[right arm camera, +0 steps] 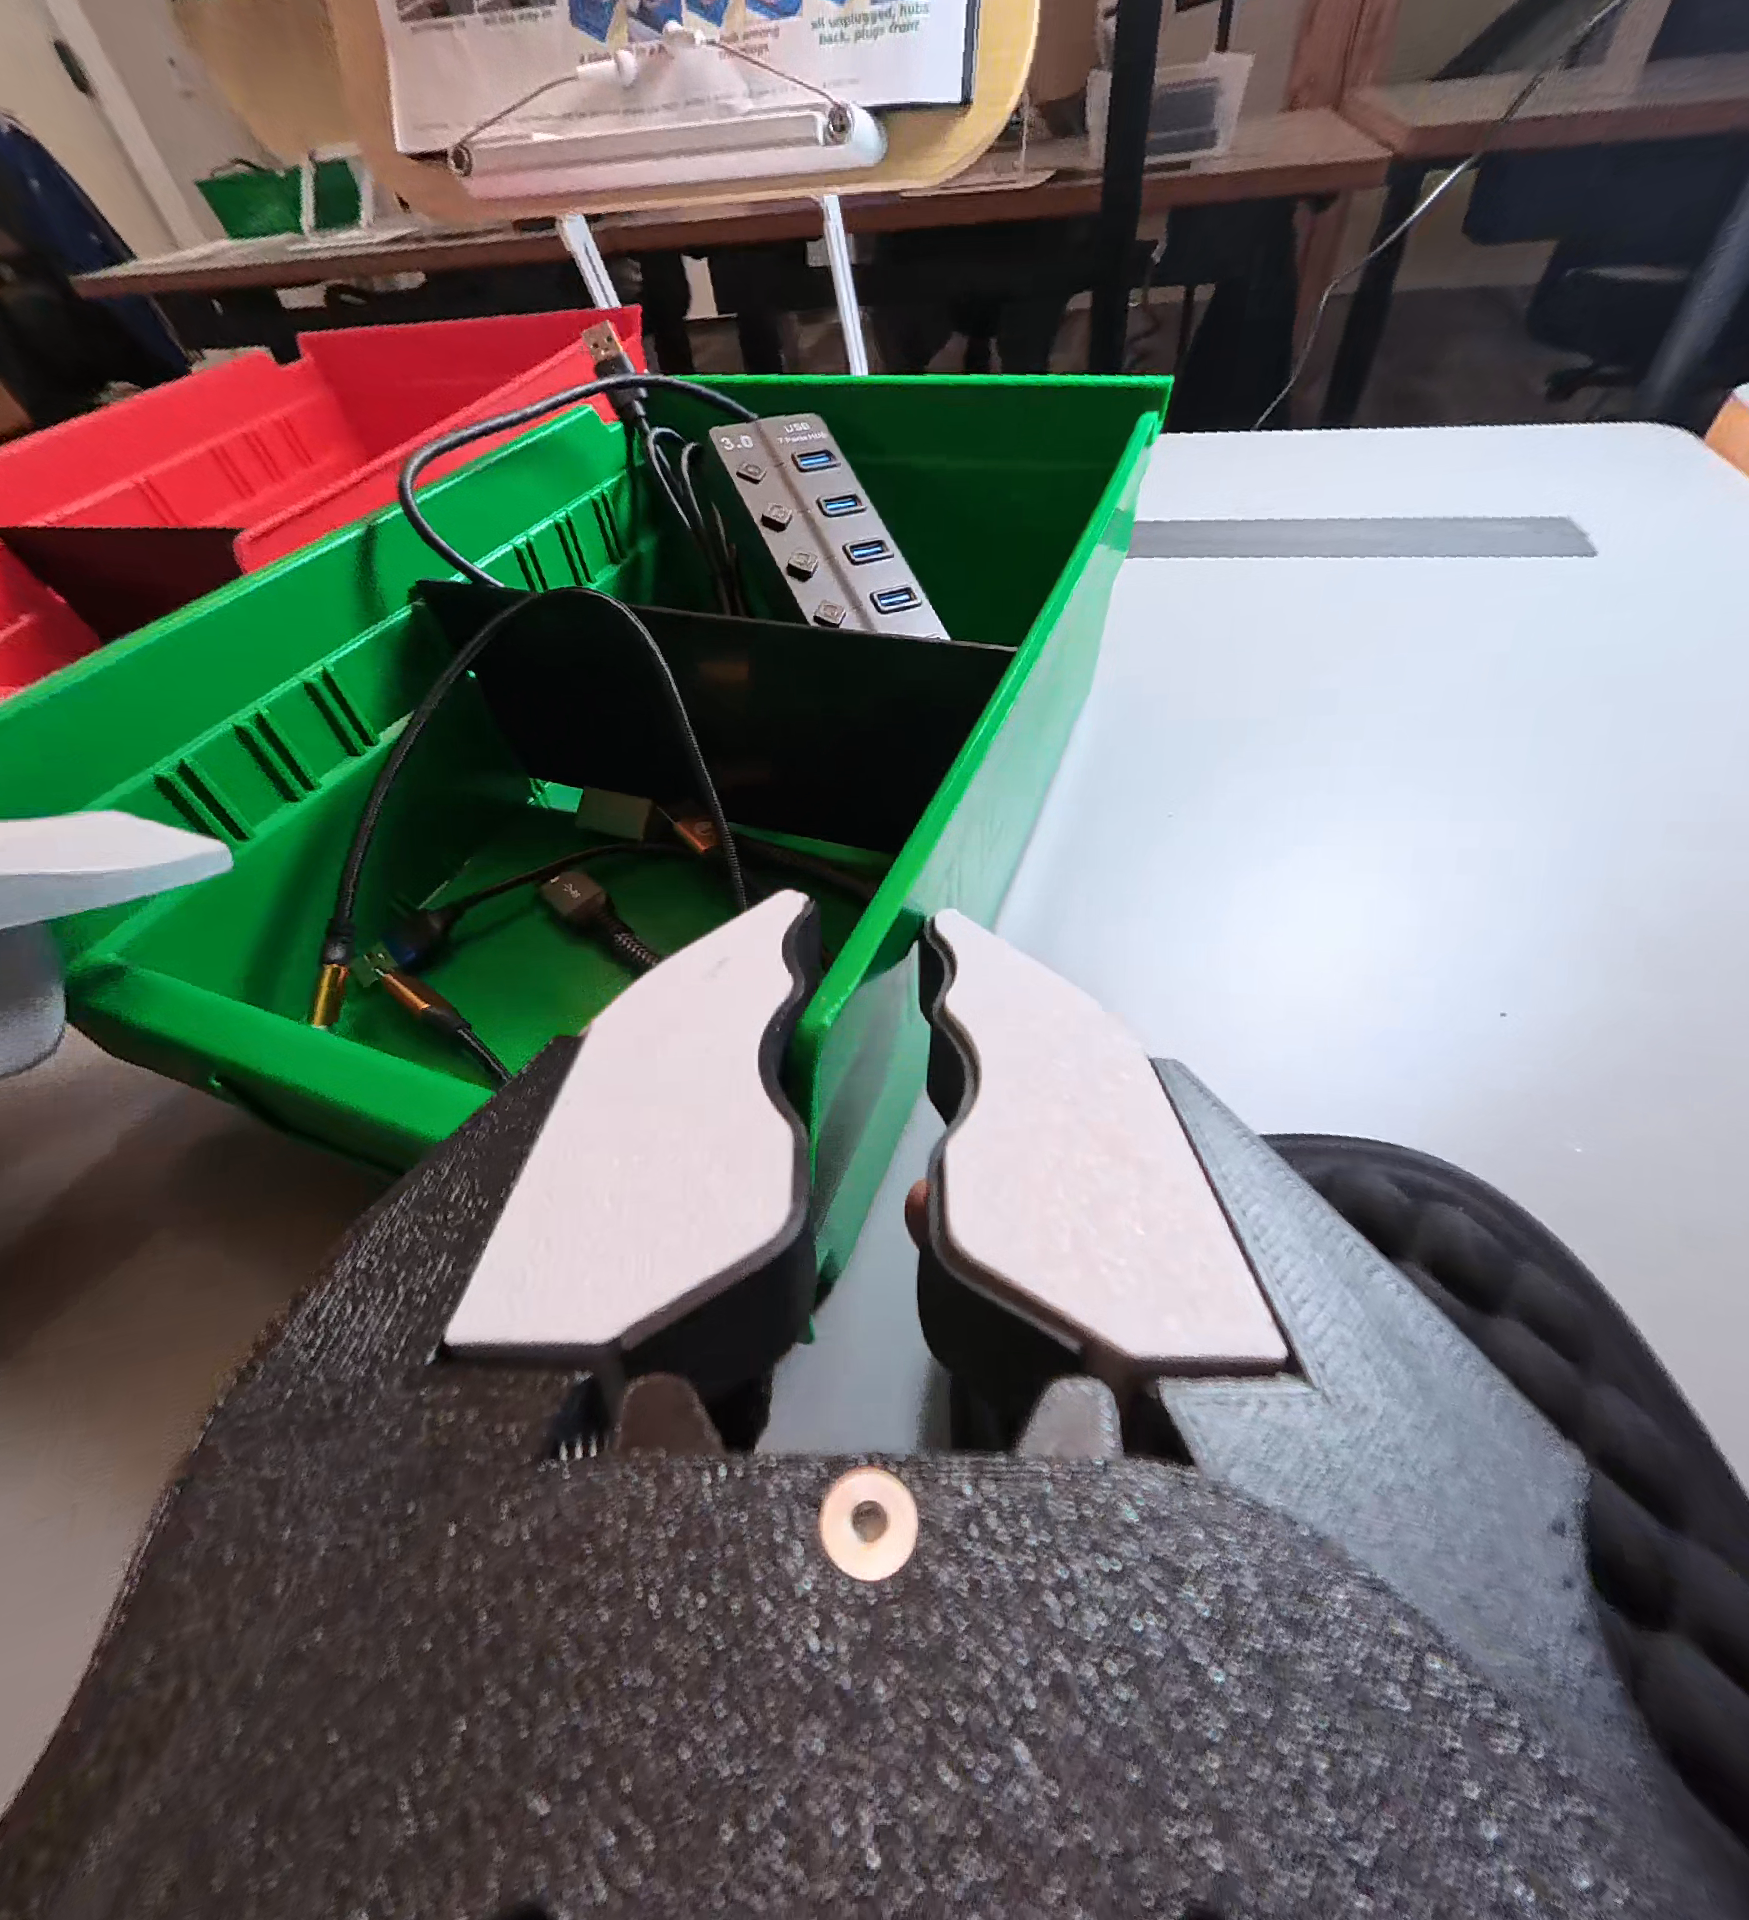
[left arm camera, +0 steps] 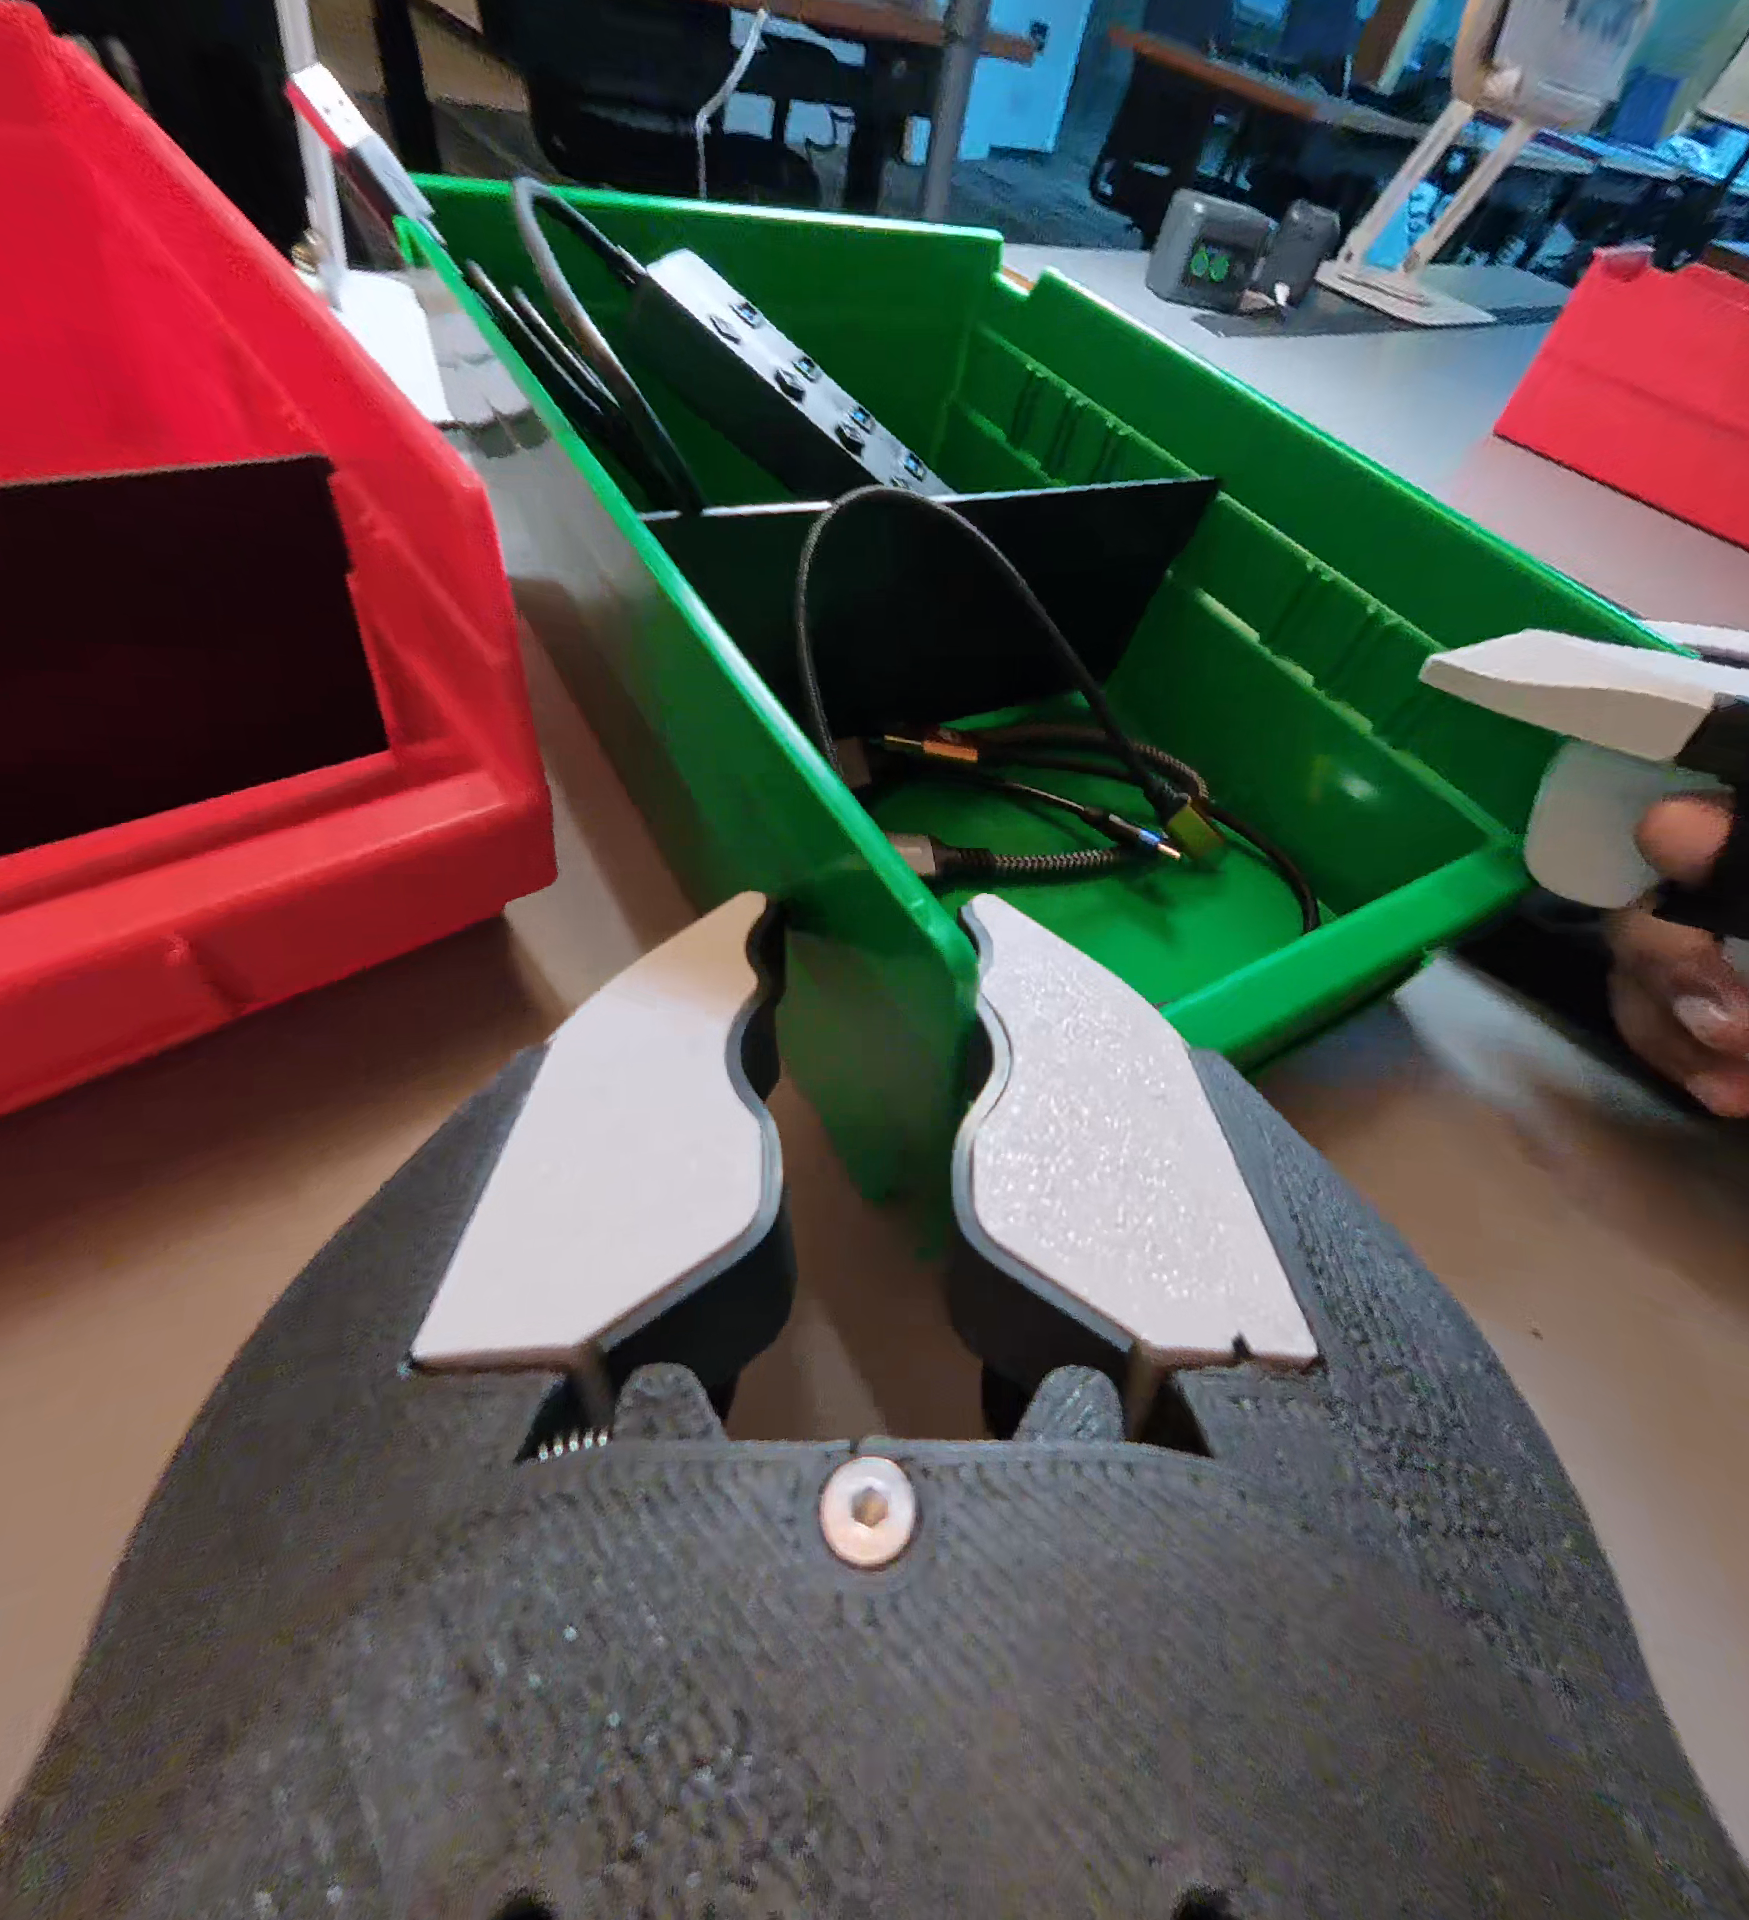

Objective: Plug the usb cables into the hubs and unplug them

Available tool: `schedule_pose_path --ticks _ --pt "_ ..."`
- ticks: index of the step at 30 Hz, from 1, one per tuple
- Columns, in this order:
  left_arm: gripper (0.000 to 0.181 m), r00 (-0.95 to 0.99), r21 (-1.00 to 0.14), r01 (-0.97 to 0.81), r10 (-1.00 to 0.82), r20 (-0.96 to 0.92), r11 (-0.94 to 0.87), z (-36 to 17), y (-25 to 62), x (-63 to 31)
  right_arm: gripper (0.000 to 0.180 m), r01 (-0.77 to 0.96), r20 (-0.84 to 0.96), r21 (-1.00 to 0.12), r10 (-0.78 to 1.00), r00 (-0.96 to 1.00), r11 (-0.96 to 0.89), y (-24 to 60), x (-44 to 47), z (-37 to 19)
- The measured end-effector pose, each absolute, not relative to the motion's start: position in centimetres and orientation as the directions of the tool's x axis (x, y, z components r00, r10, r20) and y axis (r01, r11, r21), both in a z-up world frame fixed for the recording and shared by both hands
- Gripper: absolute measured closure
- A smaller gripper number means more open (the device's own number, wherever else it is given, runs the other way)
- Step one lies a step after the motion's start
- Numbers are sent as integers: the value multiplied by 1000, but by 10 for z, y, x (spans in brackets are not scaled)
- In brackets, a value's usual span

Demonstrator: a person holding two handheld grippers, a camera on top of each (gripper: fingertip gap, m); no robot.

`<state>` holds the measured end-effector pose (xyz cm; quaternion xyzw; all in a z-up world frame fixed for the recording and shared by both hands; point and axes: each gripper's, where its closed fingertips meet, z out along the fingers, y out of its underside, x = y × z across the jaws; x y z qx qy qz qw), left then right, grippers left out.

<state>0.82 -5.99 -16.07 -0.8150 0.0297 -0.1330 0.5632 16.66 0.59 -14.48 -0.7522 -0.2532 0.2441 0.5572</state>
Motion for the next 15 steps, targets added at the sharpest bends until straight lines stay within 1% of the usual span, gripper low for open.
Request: schedule_pose_path --ticks 3,7,11,15 --pt "156 972 -935 73 -186 145 -346 -158 -59 9 164 159 -19 -963 642 766 -218 5 171 -144" --pt "156 971 -949 37 -213 108 -312 -145 -62 17 165 162 17 -972 630 776 -173 -1 180 -130" --pt "156 973 -977 12 -223 61 -214 -106 -73 19 164 148 69 -986 633 771 -73 -13 181 -85" --pt "157 985 -993 -18 -170 2 -114 -51 -98 -6 163 104 93 -994 685 722 25 -33 151 -29"
